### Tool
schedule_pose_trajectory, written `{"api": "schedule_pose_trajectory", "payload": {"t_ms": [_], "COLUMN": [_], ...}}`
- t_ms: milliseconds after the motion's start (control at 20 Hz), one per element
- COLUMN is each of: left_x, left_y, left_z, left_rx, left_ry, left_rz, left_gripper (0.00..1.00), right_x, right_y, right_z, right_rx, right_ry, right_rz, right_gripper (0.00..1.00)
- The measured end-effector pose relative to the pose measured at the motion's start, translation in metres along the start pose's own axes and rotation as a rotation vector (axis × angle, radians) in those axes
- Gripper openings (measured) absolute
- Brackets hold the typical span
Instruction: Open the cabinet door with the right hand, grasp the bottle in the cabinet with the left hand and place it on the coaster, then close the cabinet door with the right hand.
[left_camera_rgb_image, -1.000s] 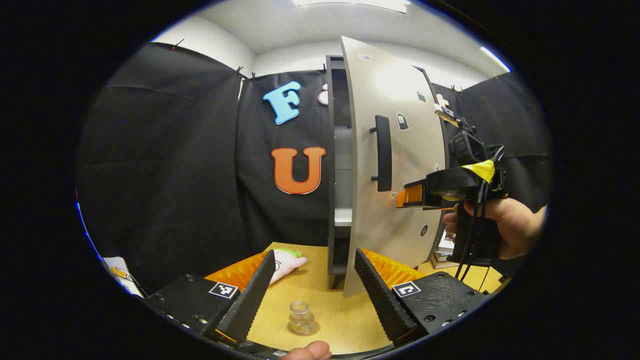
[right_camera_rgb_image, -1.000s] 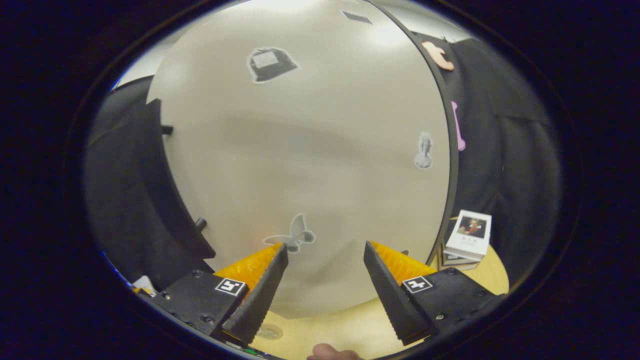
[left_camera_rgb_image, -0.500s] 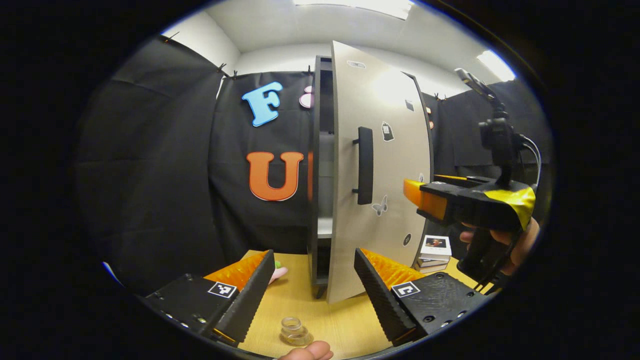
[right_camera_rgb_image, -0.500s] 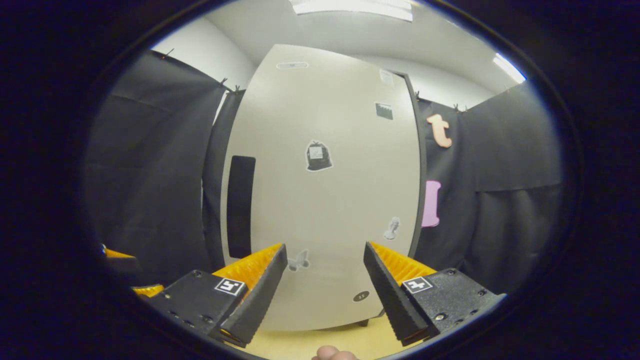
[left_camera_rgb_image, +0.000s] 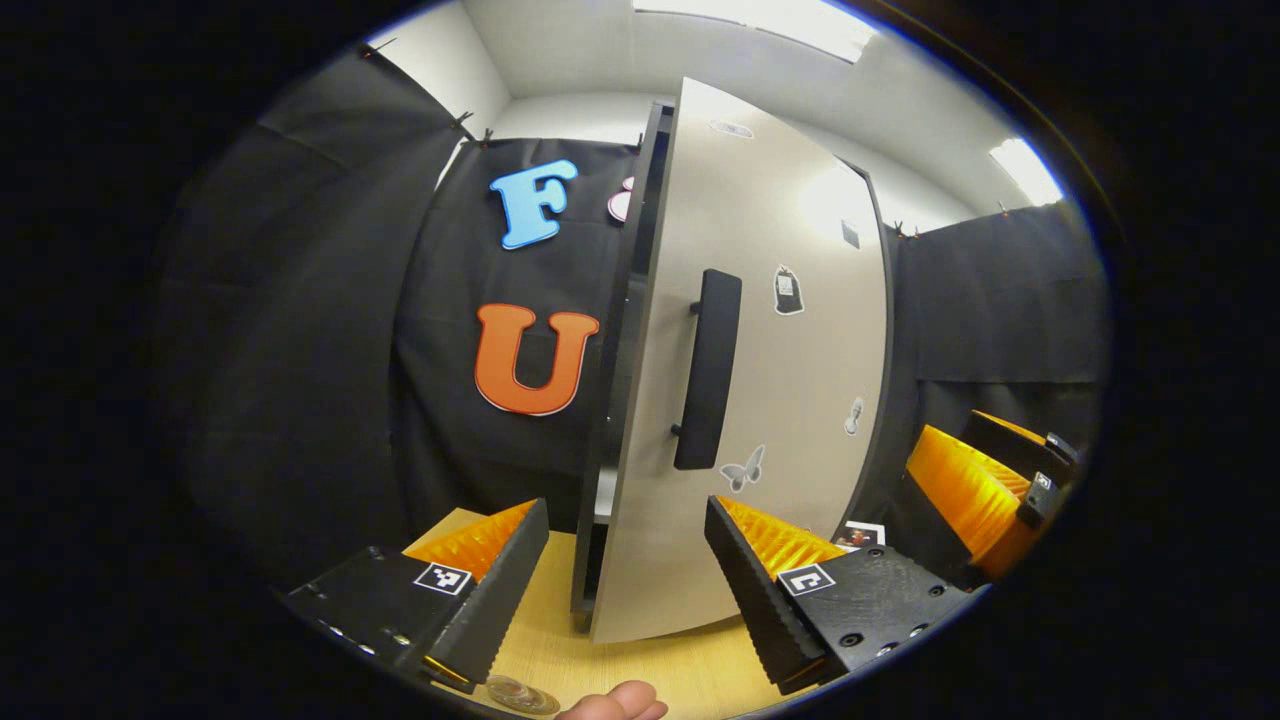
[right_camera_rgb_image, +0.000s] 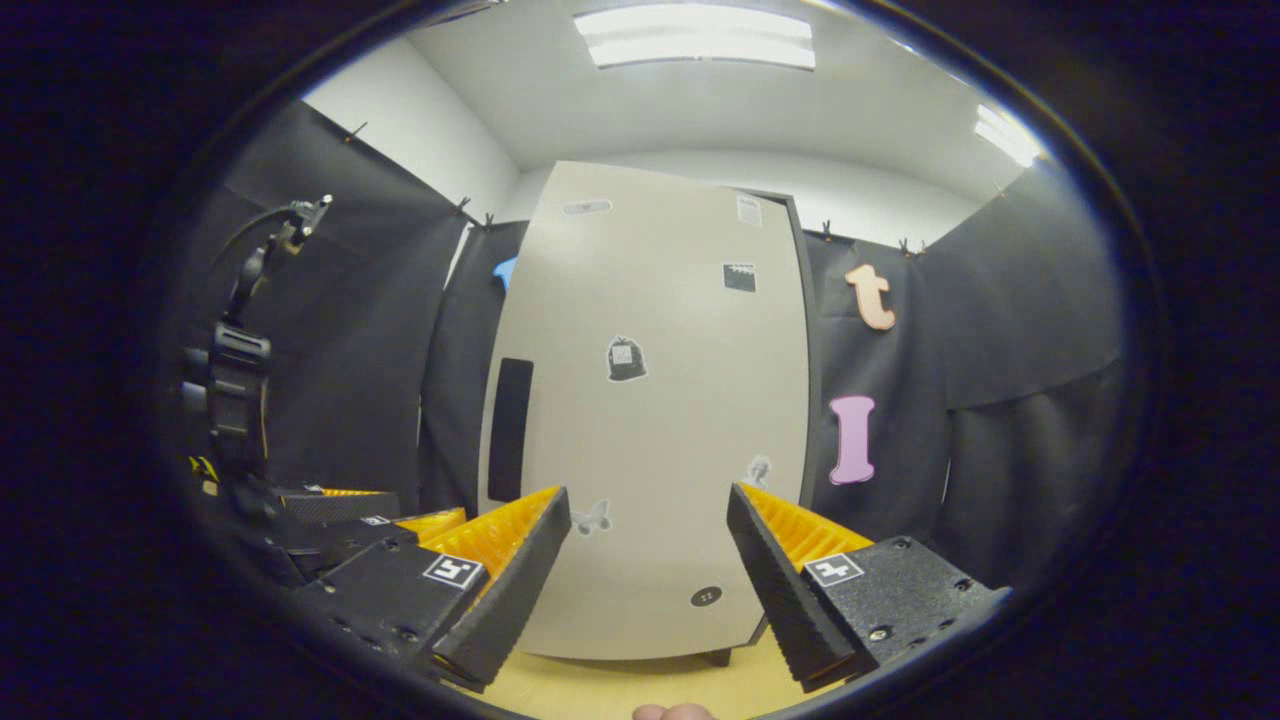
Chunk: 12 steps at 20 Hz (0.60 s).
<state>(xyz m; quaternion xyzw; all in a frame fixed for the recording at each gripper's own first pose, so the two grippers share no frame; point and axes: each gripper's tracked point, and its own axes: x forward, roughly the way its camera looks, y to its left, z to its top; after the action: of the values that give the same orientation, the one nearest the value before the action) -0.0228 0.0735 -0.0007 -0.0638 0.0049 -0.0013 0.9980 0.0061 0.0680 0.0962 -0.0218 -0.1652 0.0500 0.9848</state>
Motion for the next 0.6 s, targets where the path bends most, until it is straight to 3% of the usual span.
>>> {"api": "schedule_pose_trajectory", "payload": {"t_ms": [250,450,600], "left_x": [-0.003,-0.003,0.003], "left_y": [-0.023,-0.022,-0.026], "left_z": [0.009,0.035,0.025], "left_rx": [-0.085,0.01,0.045], "left_ry": [-0.038,-0.148,-0.13], "left_rz": [0.002,0.053,0.065], "left_gripper": [0.95,0.95,0.95], "right_x": [0.027,0.043,0.043], "right_y": [-0.011,-0.008,-0.003], "right_z": [-0.025,-0.039,-0.053], "right_rx": [0.088,0.124,0.122], "right_ry": [0.107,0.158,0.207], "right_rz": [0.016,0.049,0.088], "right_gripper": [1.0,1.0,1.0]}}
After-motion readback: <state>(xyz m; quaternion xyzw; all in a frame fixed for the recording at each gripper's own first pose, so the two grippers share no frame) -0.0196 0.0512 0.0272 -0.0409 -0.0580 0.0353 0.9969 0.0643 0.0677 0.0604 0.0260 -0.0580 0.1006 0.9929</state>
